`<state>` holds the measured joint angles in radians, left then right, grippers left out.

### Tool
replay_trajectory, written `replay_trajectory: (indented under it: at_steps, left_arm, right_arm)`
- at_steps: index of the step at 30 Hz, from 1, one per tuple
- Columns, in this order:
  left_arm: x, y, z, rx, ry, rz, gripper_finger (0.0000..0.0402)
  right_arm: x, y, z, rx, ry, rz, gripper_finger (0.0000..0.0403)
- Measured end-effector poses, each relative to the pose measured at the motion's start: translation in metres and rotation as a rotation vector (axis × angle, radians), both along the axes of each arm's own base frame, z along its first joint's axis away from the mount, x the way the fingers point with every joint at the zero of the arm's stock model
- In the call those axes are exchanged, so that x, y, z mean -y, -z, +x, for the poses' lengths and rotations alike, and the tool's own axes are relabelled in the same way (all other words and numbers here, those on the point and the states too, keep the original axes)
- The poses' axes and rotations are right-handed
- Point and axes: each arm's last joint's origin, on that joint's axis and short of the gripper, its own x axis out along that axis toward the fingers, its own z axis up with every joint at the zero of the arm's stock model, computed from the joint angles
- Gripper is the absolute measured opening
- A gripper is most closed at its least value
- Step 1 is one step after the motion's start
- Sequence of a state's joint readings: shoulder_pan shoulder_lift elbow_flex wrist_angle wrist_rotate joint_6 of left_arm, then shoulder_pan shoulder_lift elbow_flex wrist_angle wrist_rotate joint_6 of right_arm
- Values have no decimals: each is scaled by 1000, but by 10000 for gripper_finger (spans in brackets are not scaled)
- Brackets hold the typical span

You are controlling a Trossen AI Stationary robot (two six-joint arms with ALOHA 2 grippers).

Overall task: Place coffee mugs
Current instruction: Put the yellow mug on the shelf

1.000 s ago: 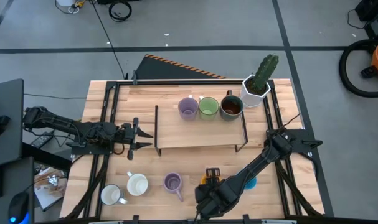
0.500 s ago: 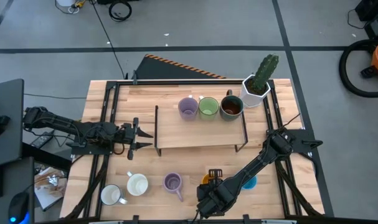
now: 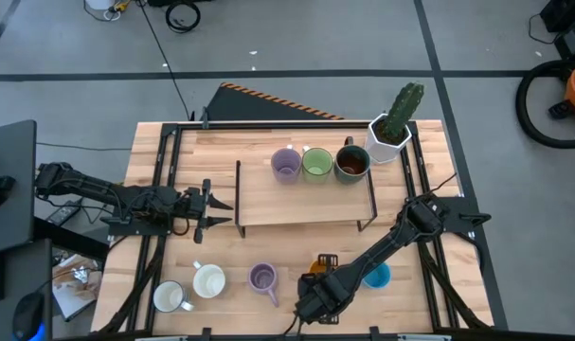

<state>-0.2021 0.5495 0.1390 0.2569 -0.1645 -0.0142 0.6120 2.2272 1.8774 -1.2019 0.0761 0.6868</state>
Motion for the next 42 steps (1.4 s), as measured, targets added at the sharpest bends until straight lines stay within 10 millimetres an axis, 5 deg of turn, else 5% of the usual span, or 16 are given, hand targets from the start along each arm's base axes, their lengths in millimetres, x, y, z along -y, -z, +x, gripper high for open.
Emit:
replay_trajectory:
  at_steps: [4,17,42]
  left_arm:
    - [0,0,0,0,0,-1,149]
    - [0,0,0,0,0,-1,149]
    - [0,-2,0,23,1,5,149]
  right_arm:
    - [0,0,0,-9,1,9,29]
    - [7,-15,-1,6,27,30,37]
    - [37,-106,-24,171,71,168,33]
